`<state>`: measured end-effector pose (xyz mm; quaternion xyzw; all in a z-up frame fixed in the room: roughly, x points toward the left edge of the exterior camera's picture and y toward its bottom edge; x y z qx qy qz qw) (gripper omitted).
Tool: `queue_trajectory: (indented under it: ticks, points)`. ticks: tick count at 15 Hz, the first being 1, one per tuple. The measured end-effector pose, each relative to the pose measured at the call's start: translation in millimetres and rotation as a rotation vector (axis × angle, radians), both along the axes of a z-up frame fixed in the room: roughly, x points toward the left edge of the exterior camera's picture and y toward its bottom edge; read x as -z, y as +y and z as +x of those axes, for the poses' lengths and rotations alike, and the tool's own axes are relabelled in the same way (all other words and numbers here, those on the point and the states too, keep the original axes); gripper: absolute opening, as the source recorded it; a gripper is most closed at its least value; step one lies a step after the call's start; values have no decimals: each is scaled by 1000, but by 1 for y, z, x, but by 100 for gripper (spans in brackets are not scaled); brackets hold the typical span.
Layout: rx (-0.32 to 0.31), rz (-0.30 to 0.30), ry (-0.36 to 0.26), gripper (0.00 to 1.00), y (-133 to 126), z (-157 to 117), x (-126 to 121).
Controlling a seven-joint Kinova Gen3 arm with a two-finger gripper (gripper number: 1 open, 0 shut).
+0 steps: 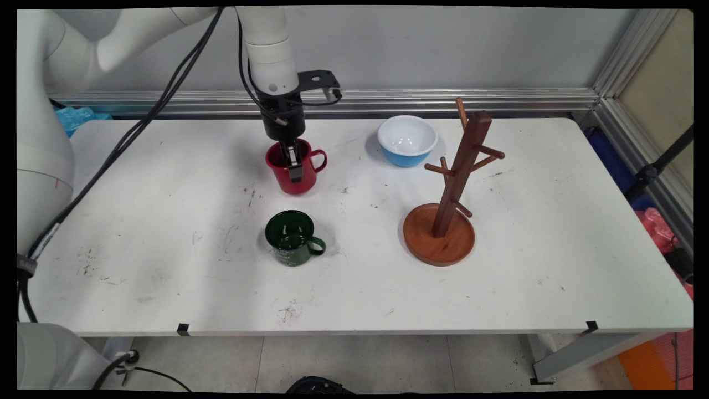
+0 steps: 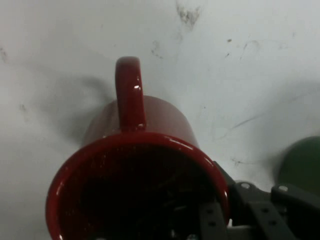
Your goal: Place the picked object on the table
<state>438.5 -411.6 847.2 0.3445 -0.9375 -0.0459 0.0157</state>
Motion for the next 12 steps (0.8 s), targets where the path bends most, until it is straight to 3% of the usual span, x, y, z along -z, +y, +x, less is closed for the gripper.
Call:
queue_trajectory:
  ticks: [12]
  points:
    - [26, -1, -13, 0, -7, -6, 18]
